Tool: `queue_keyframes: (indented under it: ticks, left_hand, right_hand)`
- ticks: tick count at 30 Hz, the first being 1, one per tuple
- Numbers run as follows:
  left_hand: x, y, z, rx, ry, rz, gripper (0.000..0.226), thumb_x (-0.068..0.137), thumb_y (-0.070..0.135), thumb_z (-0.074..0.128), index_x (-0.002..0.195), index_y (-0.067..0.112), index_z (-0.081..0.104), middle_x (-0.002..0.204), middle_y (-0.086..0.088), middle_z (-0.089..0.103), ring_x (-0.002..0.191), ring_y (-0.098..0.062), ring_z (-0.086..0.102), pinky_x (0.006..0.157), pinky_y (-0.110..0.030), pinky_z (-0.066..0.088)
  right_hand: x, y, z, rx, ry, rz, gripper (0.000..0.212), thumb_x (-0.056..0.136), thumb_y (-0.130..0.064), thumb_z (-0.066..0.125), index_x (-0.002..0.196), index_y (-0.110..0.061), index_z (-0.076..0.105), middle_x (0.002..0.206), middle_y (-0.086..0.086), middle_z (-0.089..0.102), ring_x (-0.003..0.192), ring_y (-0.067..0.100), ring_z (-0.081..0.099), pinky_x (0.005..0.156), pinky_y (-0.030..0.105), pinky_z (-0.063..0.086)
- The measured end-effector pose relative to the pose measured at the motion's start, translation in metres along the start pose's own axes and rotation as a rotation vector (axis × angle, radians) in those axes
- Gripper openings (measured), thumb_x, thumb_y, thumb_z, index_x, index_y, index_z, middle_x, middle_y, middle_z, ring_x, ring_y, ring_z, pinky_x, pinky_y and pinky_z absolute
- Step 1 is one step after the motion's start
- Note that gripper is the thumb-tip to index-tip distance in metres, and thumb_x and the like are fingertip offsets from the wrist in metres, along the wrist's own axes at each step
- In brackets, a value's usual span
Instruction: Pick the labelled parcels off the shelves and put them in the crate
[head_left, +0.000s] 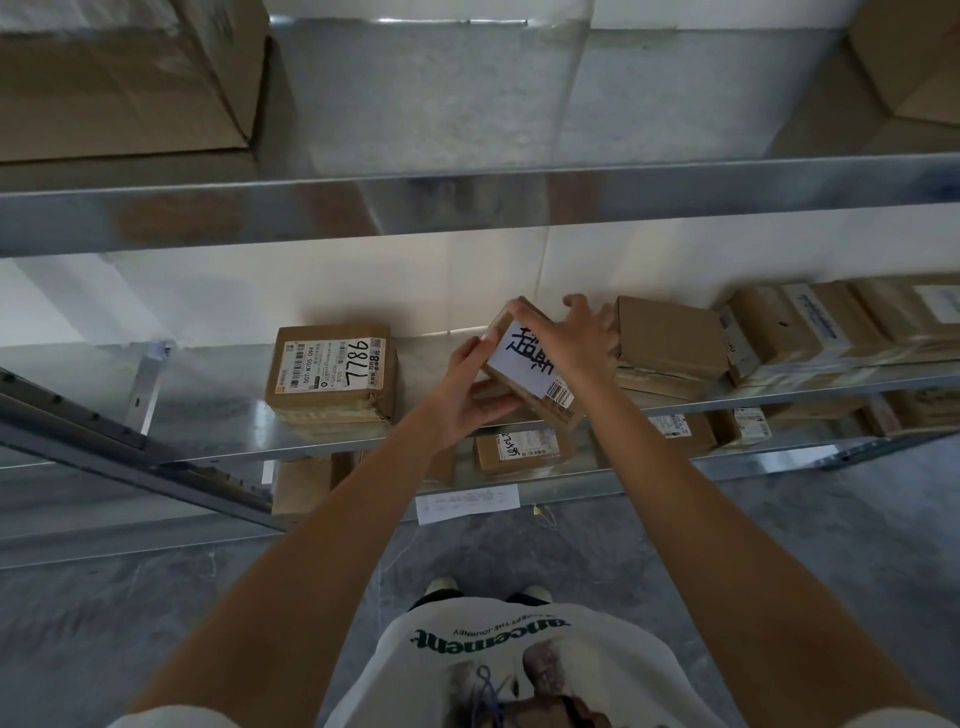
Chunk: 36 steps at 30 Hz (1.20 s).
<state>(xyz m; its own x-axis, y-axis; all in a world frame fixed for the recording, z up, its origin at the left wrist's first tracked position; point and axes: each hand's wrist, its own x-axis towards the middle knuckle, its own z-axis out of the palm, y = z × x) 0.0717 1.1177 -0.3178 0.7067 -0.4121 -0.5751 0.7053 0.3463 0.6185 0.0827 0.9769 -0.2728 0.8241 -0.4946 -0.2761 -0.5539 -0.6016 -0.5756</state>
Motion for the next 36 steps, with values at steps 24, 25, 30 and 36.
queue_keyframes:
  ticks: [24, 25, 30, 36]
  left_hand:
    - [0.012, 0.023, -0.022, 0.226, 0.205, 0.188, 0.066, 0.083, 0.060, 0.047, 0.138, 0.023, 0.044, 0.126, 0.001, 0.061, 0.121, -0.014, 0.051, 0.105, -0.034, 0.036]
    - [0.012, 0.021, -0.021, 0.281, 0.178, 0.237, 0.058, 0.091, 0.056, 0.042, 0.140, 0.024, 0.044, 0.125, 0.003, 0.062, 0.121, -0.014, 0.052, 0.105, -0.034, 0.035]
    - [0.005, 0.025, -0.012, 0.359, 0.147, 0.413, 0.052, 0.099, 0.049, 0.031, 0.142, 0.023, 0.042, 0.136, -0.002, 0.057, 0.125, -0.018, 0.050, 0.113, -0.042, 0.029]
    - [0.004, 0.035, -0.012, 0.472, 0.102, 0.469, 0.041, 0.104, 0.039, 0.028, 0.135, 0.021, 0.046, 0.134, -0.004, 0.056, 0.122, -0.019, 0.052, 0.108, -0.041, 0.038]
  right_hand:
    - [-0.010, 0.019, 0.014, 0.827, -0.010, -0.009, 0.039, 0.099, -0.038, 0.049, 0.131, -0.016, 0.057, 0.112, -0.003, 0.066, 0.102, 0.011, 0.063, 0.085, 0.017, 0.054]
    - [-0.012, 0.017, 0.015, 0.844, 0.006, -0.009, 0.039, 0.101, -0.035, 0.048, 0.133, -0.015, 0.054, 0.111, -0.003, 0.064, 0.098, 0.008, 0.061, 0.076, 0.007, 0.051]
    - [-0.013, 0.014, 0.027, 0.849, -0.015, -0.030, 0.041, 0.105, -0.035, 0.035, 0.143, -0.020, 0.038, 0.118, -0.002, 0.057, 0.103, 0.009, 0.057, 0.068, 0.007, 0.045]
    - [-0.021, 0.019, 0.037, 0.880, 0.012, 0.005, 0.044, 0.105, -0.039, 0.034, 0.145, -0.022, 0.038, 0.133, 0.005, 0.057, 0.118, 0.021, 0.055, 0.095, 0.031, 0.047]
